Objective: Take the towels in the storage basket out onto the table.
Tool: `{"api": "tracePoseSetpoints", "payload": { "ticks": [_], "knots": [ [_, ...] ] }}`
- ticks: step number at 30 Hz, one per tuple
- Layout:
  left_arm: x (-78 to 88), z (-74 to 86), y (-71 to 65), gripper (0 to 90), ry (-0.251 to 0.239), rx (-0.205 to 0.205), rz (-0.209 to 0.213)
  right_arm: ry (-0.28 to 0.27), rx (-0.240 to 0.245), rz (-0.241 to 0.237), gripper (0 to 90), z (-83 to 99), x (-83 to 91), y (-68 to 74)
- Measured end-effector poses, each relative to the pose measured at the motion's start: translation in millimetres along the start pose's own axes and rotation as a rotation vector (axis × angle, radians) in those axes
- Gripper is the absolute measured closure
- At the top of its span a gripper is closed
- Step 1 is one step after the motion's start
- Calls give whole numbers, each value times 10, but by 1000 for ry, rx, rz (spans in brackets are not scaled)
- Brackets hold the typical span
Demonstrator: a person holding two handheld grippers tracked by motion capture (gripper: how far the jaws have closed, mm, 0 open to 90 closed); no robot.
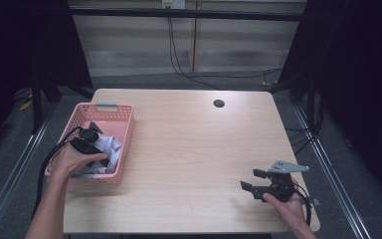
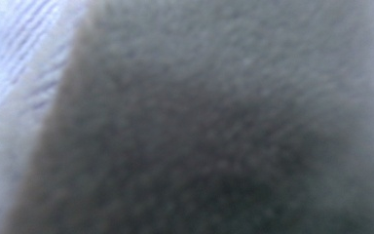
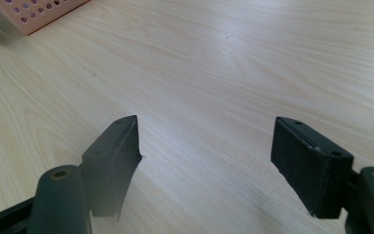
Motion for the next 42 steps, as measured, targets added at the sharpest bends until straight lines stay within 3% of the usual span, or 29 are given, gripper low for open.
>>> {"api": "tracePoseSetpoints", "payload": {
  "ticks": [2, 7, 12, 17, 21, 23, 24, 27, 30, 38, 42],
  "knots": [
    [6, 3, 7, 0, 6, -37, 6, 2, -1, 1, 261, 2, 1, -6],
    [-14, 1, -3, 11, 12, -2, 6, 5, -2, 1, 260, -1, -7, -12],
    [2, 1, -15, 139, 5, 17, 4, 1, 12, 3, 260, 2, 14, 1],
    [18, -5, -20, 201, 2, 31, 6, 3, 7, 2, 261, 3, 13, -7],
    [66, 0, 9, 294, -24, 34, 30, 5, -2, 5, 261, -5, 0, -15],
    [84, 3, -13, 338, -39, 13, 24, 6, 2, 3, 260, -8, -4, -11],
    [108, 21, -55, 390, -45, -31, 19, 8, 3, 5, 260, -10, -5, -3],
    [126, 37, -74, 432, -72, -30, 16, 16, 3, 17, 261, -8, -5, -4],
    [164, 55, -28, 464, -84, -37, 39, 15, -4, 20, 259, -5, -4, -18],
    [307, 149, 79, 568, -185, 1, 135, 14, -10, 19, 255, -6, 4, -21],
    [345, 197, 128, 580, -220, 14, 153, 12, -10, 17, 254, -7, 7, -13]
  ]
}}
Point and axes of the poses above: each handheld gripper's, and its own axes: x roughly backward along the jaws, z roughly out of its underside, y roughly to its left, the point moved 2 cm from there along -x, roughly forward along the jaws, and after that the axes turned 12 degrees about x, right-handed, at the moved point
